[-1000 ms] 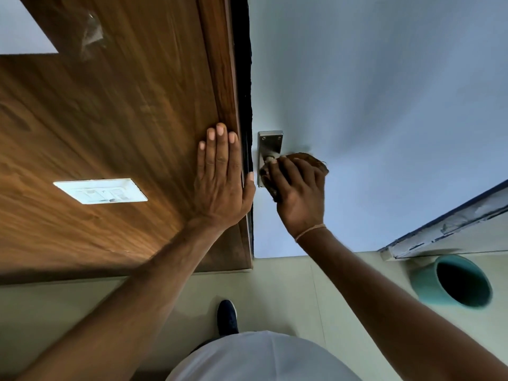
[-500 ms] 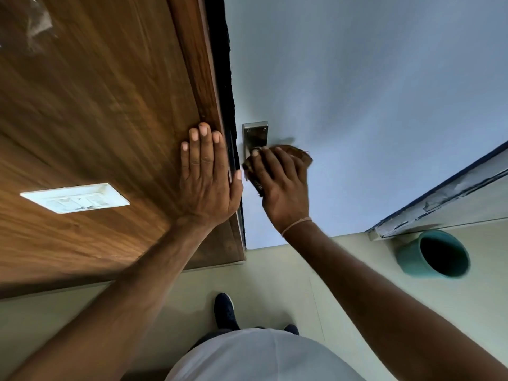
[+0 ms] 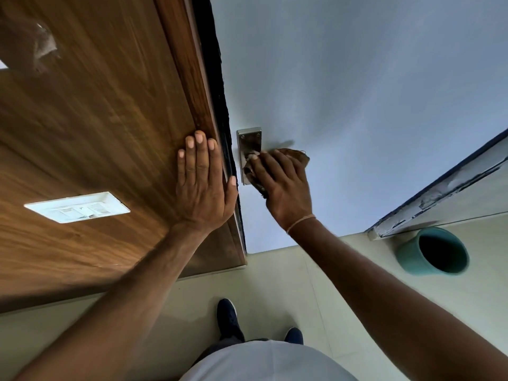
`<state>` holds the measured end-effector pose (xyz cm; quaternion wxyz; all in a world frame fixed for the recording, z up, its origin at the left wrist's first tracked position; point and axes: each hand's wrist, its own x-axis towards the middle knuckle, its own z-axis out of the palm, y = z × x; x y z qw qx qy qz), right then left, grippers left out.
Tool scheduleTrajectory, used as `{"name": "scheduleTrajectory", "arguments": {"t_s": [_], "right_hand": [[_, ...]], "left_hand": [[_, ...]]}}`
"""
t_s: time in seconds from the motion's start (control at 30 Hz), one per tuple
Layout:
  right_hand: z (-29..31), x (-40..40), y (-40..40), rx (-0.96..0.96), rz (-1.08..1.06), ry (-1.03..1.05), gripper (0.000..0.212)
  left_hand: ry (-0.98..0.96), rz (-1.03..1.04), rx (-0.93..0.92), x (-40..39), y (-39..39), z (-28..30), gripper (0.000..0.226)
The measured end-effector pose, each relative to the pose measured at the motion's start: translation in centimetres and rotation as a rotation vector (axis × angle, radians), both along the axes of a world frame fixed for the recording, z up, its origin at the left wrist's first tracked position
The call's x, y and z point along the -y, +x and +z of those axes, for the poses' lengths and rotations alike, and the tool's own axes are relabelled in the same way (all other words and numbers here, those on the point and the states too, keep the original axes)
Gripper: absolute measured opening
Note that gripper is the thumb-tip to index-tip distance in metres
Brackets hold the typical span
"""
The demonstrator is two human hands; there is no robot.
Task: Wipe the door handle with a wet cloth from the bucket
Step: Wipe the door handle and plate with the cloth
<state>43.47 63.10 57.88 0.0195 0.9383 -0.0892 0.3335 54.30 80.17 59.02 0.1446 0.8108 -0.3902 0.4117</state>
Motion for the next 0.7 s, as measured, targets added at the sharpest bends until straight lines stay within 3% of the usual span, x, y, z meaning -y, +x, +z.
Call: {"name": "scheduleTrajectory", "arguments": {"t_s": [0.2,0.4,0.5,0.7], "right_hand": [[-1.0,4.1,-3.1,0.075,-0.197,0.088,0.053],[0.8,-2.6,0.6,-0.010,-0.030,0.064,0.047],[0.1,-0.8,0.0,-0.039,-0.008,0.023,0.049],[-1.0,3.8,-2.7,0.060,-0.224,0.158,0.060]], "left_hand": [[0.001,-0.001,-0.019,-0.1,-0.2,0.3,0.087],[-0.002,0.006,-0.049,0.1,-0.5,0.3,0.090],[-0.004,-0.007,-0.051,0.0,-0.6,0.4,0.087],[0.013,0.000,-0.043,-0.3,-0.6,0.4,0.087]]}}
